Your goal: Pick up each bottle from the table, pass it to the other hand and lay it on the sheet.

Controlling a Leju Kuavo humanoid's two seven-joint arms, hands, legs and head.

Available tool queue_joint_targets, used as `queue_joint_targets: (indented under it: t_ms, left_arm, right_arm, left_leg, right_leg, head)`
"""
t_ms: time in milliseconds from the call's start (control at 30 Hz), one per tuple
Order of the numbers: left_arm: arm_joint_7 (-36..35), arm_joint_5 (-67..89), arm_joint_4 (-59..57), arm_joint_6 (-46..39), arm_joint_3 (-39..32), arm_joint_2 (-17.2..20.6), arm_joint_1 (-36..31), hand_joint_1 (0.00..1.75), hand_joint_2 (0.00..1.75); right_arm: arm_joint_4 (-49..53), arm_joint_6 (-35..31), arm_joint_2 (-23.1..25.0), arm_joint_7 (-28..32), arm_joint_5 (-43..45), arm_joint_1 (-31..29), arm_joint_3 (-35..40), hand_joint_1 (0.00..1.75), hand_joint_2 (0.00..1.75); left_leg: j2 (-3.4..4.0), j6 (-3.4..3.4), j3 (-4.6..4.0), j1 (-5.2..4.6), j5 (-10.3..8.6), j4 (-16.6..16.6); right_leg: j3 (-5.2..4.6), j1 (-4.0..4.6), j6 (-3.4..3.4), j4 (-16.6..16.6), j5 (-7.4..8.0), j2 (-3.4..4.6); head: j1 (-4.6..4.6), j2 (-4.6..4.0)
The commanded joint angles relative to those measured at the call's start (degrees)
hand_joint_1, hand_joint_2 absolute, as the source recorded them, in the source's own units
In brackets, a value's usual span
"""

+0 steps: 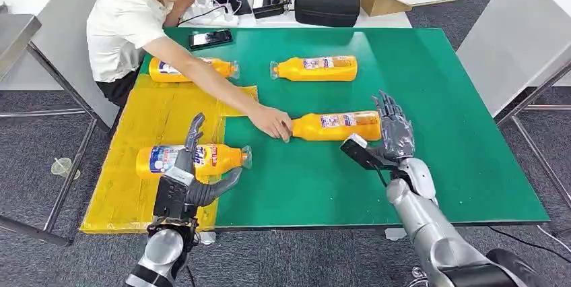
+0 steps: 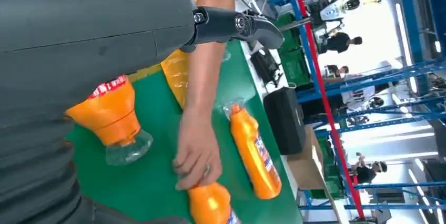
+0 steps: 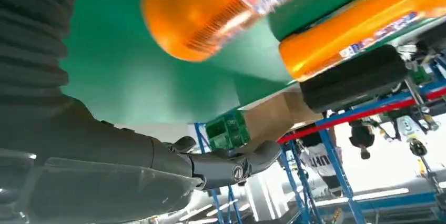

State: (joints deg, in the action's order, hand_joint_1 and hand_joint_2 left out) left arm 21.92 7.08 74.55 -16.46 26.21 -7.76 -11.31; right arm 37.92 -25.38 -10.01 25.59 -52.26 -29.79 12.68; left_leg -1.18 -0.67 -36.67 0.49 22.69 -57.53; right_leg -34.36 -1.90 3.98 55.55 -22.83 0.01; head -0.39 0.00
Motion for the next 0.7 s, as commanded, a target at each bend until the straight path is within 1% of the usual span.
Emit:
queue_joint_targets:
  t_ms: [33,133,200,233,300,333,367,433,500,533,567,633,667,700]
  left_arm:
    - [0.39,2.02,-7.94,-3.13,0.07,-0.77,-3.53,0.0,1.75]
    - [0.49,0.67,-10.1,-3.08,-0.74,-1.51,-4.15,0.0,1.75]
    - [0.58,-0.02,-10.56,-2.54,-0.8,-1.65,-4.42,0.0,1.75]
    - [0.58,-0.03,-10.96,-2.25,-0.56,-1.67,-4.83,0.0,1.75]
    - [0.59,-0.06,-11.13,-2.08,-0.4,-1.84,-5.22,0.0,1.75]
    - [0.59,-0.1,-11.44,-1.85,-0.24,-1.88,-5.48,0.0,1.75]
    - [0.59,-0.09,-11.55,-1.73,-0.12,-1.91,-5.68,0.0,1.75]
    - [0.59,-0.09,-11.53,-1.72,-0.11,-1.93,-5.74,0.0,1.75]
    - [0.59,-0.08,-11.53,-1.72,-0.09,-1.89,-5.72,0.0,1.75]
    - [0.59,-0.08,-11.53,-1.72,-0.09,-1.89,-5.72,0.0,1.75]
    - [0.59,-0.08,-11.54,-1.72,-0.09,-1.88,-5.7,0.0,1.75]
    - [0.59,-0.08,-11.54,-1.72,-0.09,-1.88,-5.7,0.0,1.75]
    - [0.59,-0.08,-11.54,-1.72,-0.09,-1.88,-5.7,0.0,1.75]
    - [0.63,-0.15,-11.58,-1.79,-0.05,-1.9,-5.81,0.0,1.75]
  right_arm:
    - [-11.48,3.05,-0.5,-2.21,-1.0,-6.17,3.91,0.0,1.75]
    - [-13.25,3.55,0.23,-2.86,-1.03,-6.69,4.06,0.0,1.75]
    - [-13.78,4.58,1.34,-2.44,-0.22,-6.75,3.77,0.0,1.75]
    - [-14.48,5.42,1.83,-3.52,-1.59,-7.25,5.15,0.0,1.75]
    - [-14.81,6.73,3.05,-3.7,-1.58,-7.42,5.62,0.0,1.75]
    - [-15.19,7.37,3.13,-4.29,-2.19,-7.68,6.29,0.0,1.75]
    - [-15.5,8.25,3.43,-4.39,-1.96,-7.66,6.32,0.0,1.75]
    - [-15.49,8.08,3.52,-4.44,-1.95,-7.49,6.31,0.0,1.75]
    - [-15.47,8.08,3.36,-4.38,-1.91,-7.43,6.31,0.0,1.75]
    - [-15.47,8.08,3.36,-4.38,-1.91,-7.43,6.31,0.0,1.75]
    - [-15.48,8.09,3.28,-4.38,-1.91,-7.43,6.29,0.0,1.75]
    - [-15.48,8.09,3.28,-4.38,-1.91,-7.43,6.29,0.0,1.75]
    - [-15.48,8.09,3.28,-4.38,-1.91,-7.43,6.29,0.0,1.75]
    - [-15.88,10.68,3.26,-4.52,-1.22,-7.39,6.28,0.0,1.75]
  left_leg:
    - [0.07,0.01,0.11,0.02,0.04,0.02]
    - [0.18,0.02,0.32,0.05,0.15,-0.03]
    - [0.1,0.01,0.19,0.04,0.08,0.0]
    - [0.07,0.01,0.09,0.02,0.02,0.03]
    - [0.27,0.02,0.31,0.08,0.16,-0.04]
    - [0.17,0.01,0.12,0.03,0.06,0.01]
    - [0.27,0.03,0.25,0.07,0.14,-0.03]
    - [0.14,0.03,0.14,0.04,0.07,0.01]
    - [0.26,0.05,0.35,0.09,0.2,-0.06]
    - [0.08,0.02,0.12,0.03,0.05,0.01]
    - [0.16,0.03,0.25,0.05,0.13,-0.01]
    - [0.11,0.01,0.13,0.03,0.07,0.01]
    - [0.29,0.02,0.42,0.09,0.27,-0.09]
    - [0.13,0.01,0.17,0.02,0.09,0.0]
  right_leg:
    - [0.11,0.04,-0.13,-0.03,-0.03,0.02]
    - [0.31,0.1,-0.25,-0.01,-0.11,0.08]
    - [0.18,0.07,-0.17,-0.03,-0.05,0.03]
    - [0.08,0.03,-0.1,-0.03,-0.01,0.03]
    - [0.28,0.13,-0.27,-0.02,-0.08,0.16]
    - [0.09,0.05,-0.15,-0.02,-0.02,0.12]
    - [0.22,0.11,-0.25,0.0,-0.07,0.18]
    - [0.13,0.06,-0.16,0.0,-0.04,0.08]
    - [0.33,0.15,-0.34,0.03,-0.14,0.13]
    - [0.12,0.06,-0.16,-0.01,-0.04,0.02]
    - [0.24,0.09,-0.23,-0.01,-0.09,0.07]
    - [0.13,0.05,-0.15,-0.01,-0.05,0.06]
    - [0.41,0.16,-0.35,0.02,-0.18,0.15]
    - [0.16,0.05,-0.17,0.0,-0.06,0.07]
  head:
    - [0.0,0.0]
    - [-0.02,0.0]
    - [0.0,0.0]
    - [0.0,0.0]
    - [0.0,0.0]
    - [0.0,0.0]
    - [0.02,0.0]
    - [0.02,0.0]
    - [0.0,0.0]
    - [0.0,0.0]
    - [0.0,0.0]
    - [0.0,0.0]
    - [0.0,0.0]
    - [0.0,0.0]
